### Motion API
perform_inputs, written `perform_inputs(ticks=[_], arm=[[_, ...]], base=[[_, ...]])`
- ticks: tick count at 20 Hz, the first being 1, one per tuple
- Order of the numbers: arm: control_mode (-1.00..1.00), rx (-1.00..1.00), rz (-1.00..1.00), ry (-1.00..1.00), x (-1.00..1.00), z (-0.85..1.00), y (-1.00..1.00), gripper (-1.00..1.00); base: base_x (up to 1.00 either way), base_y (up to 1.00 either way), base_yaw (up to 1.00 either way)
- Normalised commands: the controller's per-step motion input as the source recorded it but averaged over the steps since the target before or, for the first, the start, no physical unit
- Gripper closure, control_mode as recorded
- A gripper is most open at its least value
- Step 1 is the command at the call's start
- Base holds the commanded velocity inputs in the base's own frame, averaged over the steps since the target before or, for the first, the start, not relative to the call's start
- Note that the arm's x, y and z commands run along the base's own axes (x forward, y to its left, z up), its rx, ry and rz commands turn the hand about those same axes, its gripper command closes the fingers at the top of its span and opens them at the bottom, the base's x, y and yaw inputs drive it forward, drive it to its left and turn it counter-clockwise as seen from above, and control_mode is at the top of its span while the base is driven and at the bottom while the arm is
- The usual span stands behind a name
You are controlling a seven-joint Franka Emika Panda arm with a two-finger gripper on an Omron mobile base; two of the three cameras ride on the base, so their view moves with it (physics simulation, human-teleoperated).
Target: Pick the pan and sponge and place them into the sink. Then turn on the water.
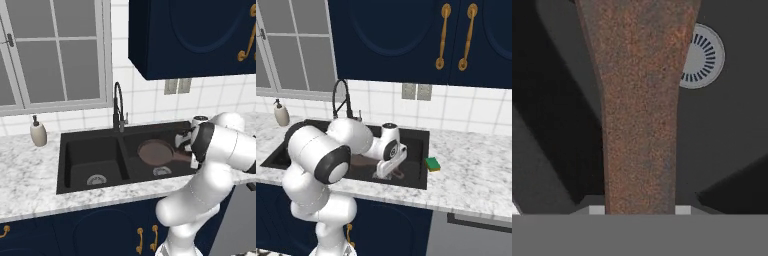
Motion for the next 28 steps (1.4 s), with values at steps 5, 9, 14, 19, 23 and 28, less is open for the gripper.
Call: perform_inputs(ticks=[5, 9, 14, 19, 23, 28], arm=[[-1.0, 0.05, 0.06, 0.21, 0.42, -0.47, 0.0, 1.0], [-1.0, 0.03, 0.02, 0.12, 0.48, -0.47, 0.08, 1.0], [-1.0, 0.0, 0.0, 0.07, 0.26, -0.69, 0.11, 1.0], [-1.0, 0.0, 0.0, 0.04, 0.24, -0.69, 0.07, 1.0], [-1.0, 0.0, 0.0, 0.0, 0.35, -0.6, 0.01, 1.0], [-1.0, 0.0, 0.0, -0.06, 0.44, -0.48, 0.0, 1.0]], base=[[0.0, 0.0, 0.0], [0.0, 0.0, 0.0], [0.0, 0.0, 0.0], [0.0, 0.0, 0.0], [0.0, 0.0, 0.0], [0.0, 0.0, 0.0]])
